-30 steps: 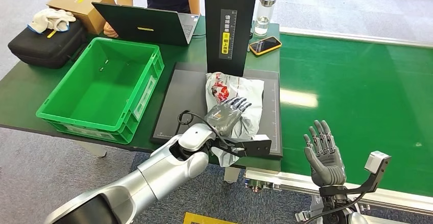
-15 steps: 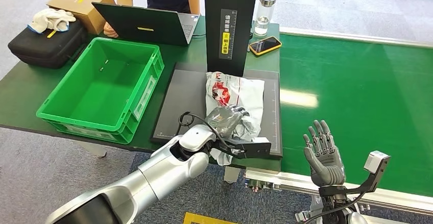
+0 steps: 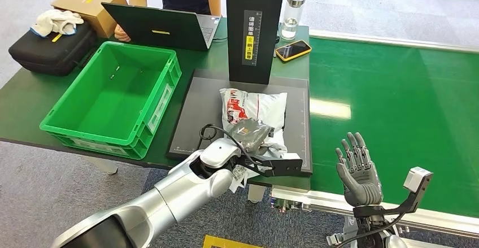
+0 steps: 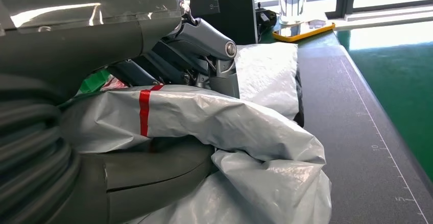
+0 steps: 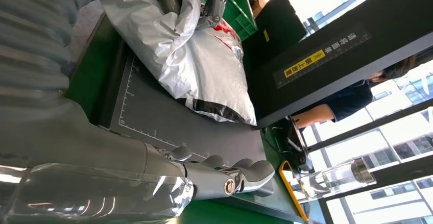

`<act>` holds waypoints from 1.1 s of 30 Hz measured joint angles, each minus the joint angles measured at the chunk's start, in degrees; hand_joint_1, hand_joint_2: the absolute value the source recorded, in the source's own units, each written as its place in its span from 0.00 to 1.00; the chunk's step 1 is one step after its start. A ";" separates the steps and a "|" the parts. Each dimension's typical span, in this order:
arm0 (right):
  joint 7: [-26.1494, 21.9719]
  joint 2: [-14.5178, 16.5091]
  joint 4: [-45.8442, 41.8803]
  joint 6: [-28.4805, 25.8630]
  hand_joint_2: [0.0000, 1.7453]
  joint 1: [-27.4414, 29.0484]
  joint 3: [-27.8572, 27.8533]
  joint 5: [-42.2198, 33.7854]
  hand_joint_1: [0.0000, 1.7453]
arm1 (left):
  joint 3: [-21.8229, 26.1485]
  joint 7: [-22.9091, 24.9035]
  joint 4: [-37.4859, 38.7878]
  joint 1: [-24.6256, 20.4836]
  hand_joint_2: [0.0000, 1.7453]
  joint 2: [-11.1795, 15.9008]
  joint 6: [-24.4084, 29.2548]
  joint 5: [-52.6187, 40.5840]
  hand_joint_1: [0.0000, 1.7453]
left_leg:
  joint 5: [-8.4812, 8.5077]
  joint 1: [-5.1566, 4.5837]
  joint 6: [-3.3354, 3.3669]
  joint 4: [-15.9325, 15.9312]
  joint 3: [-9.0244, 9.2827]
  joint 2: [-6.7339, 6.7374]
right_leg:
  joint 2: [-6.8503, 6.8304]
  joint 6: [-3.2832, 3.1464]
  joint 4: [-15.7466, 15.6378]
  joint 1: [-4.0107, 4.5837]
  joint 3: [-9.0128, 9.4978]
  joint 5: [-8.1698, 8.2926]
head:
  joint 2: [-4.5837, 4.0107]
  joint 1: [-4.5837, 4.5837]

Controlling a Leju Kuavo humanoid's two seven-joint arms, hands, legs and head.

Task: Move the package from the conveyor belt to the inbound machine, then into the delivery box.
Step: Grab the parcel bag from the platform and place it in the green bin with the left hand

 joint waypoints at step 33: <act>0.37 0.59 -2.56 0.52 1.00 1.70 -1.33 0.13 0.00 | 10.02 3.63 -30.41 6.63 1.00 6.37 8.25 7.12 1.00 | -0.01 0.00 -0.01 -0.04 -0.06 0.00 | 0.00 -0.05 0.00 0.00 -0.07 -0.04 | 0.00 -0.01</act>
